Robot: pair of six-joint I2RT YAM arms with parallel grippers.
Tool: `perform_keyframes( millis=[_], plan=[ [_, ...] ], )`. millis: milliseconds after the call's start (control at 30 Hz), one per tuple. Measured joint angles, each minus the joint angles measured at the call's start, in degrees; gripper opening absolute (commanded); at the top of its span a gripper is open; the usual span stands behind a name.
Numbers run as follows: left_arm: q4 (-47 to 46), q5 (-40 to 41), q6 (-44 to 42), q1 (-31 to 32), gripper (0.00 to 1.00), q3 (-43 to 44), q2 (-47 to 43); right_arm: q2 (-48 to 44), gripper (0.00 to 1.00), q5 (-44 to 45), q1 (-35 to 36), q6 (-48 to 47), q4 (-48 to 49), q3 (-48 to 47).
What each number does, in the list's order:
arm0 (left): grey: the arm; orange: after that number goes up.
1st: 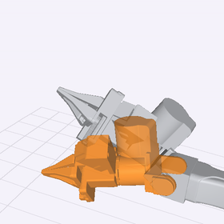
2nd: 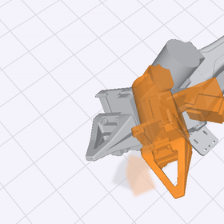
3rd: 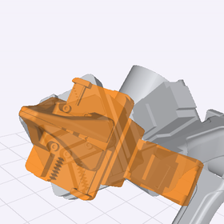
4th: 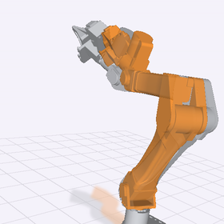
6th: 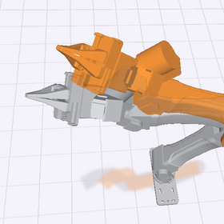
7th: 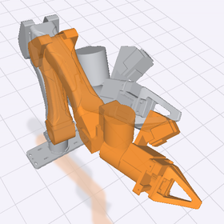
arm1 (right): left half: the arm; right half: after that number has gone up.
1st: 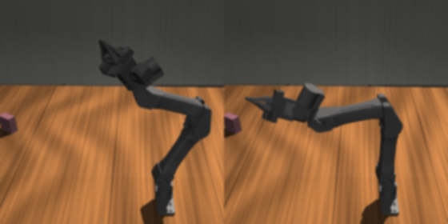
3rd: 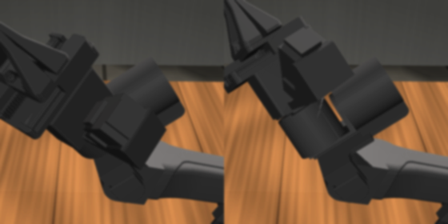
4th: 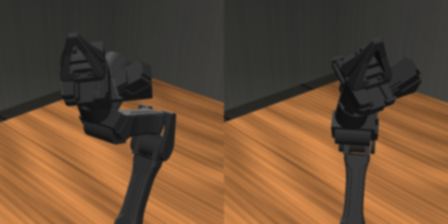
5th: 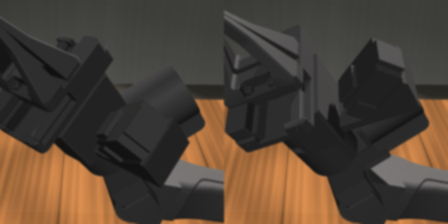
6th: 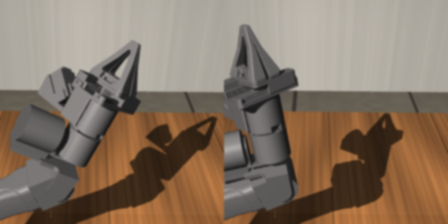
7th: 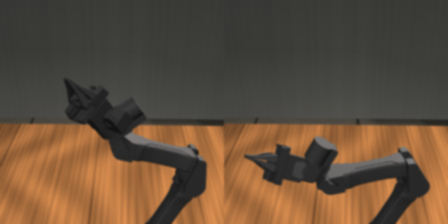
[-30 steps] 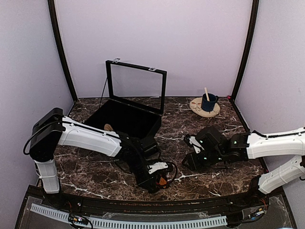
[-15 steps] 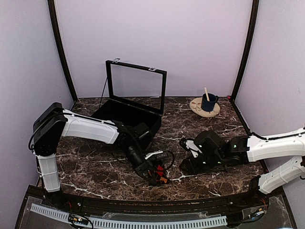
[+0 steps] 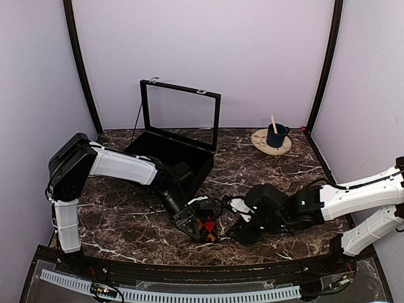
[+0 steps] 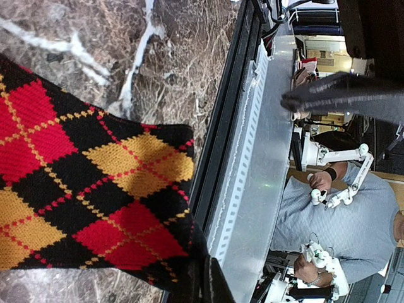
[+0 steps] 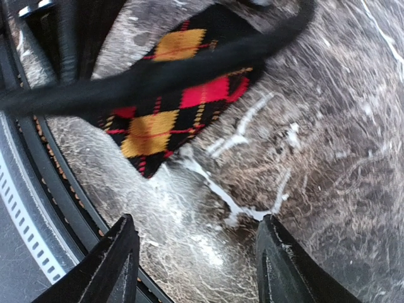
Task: Roll the socks
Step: Roll the sock at the center of the board.
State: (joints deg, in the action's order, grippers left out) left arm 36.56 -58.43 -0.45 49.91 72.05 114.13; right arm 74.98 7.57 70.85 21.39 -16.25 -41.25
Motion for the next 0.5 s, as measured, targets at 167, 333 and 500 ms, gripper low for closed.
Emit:
perform_keyframes(
  millis=[167, 333, 500],
  plan=[
    [2.0, -1.2, -1.7, -1.4, 0.0, 1.0, 1.7, 1.4, 0.62, -0.1, 1.0, -2.8, 1.2, -1.1],
    [3.6, -1.9, -2.8, -2.3, 0.0, 1.4, 3.5, 4.9, 0.64, -0.4, 1.6, -5.9, 2.3, -3.2],
    [4.3, -2.4, -3.4, -3.3, 0.0, 2.1, 4.0, 8.9, 0.65, -1.1, 1.9, -8.9, 3.8, -5.2]
  ],
)
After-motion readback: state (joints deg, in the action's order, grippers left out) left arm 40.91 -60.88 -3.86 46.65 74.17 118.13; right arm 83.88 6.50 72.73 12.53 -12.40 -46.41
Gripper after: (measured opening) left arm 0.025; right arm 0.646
